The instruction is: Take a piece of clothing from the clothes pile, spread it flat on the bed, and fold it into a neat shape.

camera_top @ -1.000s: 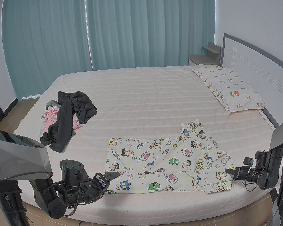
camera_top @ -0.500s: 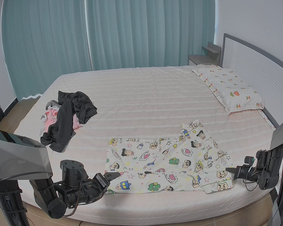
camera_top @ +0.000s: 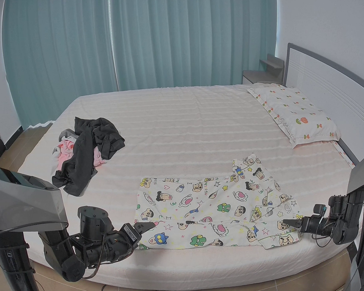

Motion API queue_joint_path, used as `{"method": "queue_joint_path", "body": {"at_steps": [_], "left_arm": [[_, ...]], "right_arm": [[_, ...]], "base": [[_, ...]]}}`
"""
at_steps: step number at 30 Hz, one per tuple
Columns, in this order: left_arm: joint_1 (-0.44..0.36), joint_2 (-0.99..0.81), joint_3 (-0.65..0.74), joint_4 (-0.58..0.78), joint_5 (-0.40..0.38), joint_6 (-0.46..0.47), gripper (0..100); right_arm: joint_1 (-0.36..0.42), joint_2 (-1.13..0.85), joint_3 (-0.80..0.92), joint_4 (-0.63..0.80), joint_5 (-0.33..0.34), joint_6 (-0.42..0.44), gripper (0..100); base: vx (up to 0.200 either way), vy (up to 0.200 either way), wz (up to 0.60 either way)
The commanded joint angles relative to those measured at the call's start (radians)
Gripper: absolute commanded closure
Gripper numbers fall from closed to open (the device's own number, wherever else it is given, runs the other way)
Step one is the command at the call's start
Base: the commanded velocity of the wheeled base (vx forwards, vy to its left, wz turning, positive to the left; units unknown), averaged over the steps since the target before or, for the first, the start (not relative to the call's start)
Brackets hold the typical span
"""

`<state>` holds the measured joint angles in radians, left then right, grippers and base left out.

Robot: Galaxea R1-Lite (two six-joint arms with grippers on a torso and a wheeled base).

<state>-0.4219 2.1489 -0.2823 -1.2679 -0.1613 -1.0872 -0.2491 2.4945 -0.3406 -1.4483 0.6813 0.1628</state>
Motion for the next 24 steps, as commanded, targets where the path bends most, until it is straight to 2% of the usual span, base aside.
{"method": "queue_joint_path", "body": {"at_steps": [1, 5, 6, 17, 19, 24], "left_arm": [[0.0, 0.002, 0.0, -0.001, 0.0, 0.0, 0], [0.0, 0.002, -0.001, -0.001, 0.0, 0.0, 0], [0.0, 0.002, -0.001, -0.001, 0.0, 0.0, 0], [0.0, 0.002, -0.005, -0.001, 0.022, -0.002, 0], [0.0, 0.002, -0.006, -0.001, 0.022, -0.002, 0], [0.0, 0.002, -0.006, -0.001, 0.022, -0.002, 0]], "right_arm": [[0.002, -0.008, 0.008, 0.014, 0.0, -0.009, 0], [0.005, -0.006, 0.006, 0.02, -0.002, -0.02, 0], [0.007, -0.006, 0.006, 0.022, -0.002, -0.022, 100], [-0.002, -0.005, 0.008, 0.014, 0.006, -0.031, 100], [-0.002, -0.006, 0.009, 0.005, 0.03, -0.031, 100], [-0.002, -0.009, 0.005, -0.076, 0.05, -0.017, 100]], "base": [[0.0, 0.0, 0.0], [0.0, 0.0, 0.0], [0.0, 0.0, 0.0], [0.0, 0.0, 0.0], [0.0, 0.0, 0.0], [0.0, 0.0, 0.0]]}}
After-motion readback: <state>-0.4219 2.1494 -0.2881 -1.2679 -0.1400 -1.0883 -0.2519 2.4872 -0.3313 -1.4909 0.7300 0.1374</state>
